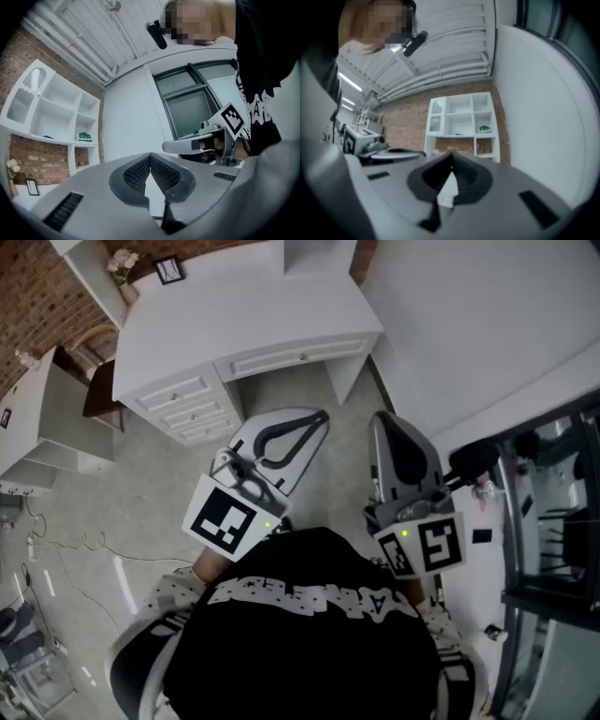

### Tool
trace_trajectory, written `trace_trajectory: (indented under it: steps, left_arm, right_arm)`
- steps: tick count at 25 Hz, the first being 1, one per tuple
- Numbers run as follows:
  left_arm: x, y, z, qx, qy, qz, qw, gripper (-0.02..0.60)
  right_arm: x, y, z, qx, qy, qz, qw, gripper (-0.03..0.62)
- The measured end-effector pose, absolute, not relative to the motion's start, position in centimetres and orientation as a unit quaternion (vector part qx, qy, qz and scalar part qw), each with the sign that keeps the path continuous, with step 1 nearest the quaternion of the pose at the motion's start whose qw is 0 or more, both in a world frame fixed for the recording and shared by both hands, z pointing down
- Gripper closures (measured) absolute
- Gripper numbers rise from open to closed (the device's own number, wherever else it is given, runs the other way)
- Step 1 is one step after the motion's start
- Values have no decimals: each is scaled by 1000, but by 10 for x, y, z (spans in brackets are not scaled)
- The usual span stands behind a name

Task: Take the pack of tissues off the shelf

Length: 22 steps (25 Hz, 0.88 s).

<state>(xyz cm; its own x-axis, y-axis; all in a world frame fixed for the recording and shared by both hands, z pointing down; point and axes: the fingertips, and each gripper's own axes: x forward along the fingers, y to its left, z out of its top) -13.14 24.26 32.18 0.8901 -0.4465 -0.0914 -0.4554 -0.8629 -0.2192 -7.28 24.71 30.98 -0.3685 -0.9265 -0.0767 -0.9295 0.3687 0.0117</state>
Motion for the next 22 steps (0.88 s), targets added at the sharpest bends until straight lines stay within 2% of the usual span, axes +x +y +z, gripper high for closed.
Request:
trace_trajectory:
  steps: [15, 22]
  left_arm:
    - [-152, 230, 320, -966, 217, 47, 136, 546]
    - [-170, 218, 325, -967, 213, 49, 127, 546]
  right_arm:
    - [-94, 244, 297, -539, 834, 25, 113, 563]
    - [-109, 231, 307, -546, 832, 12, 95, 563]
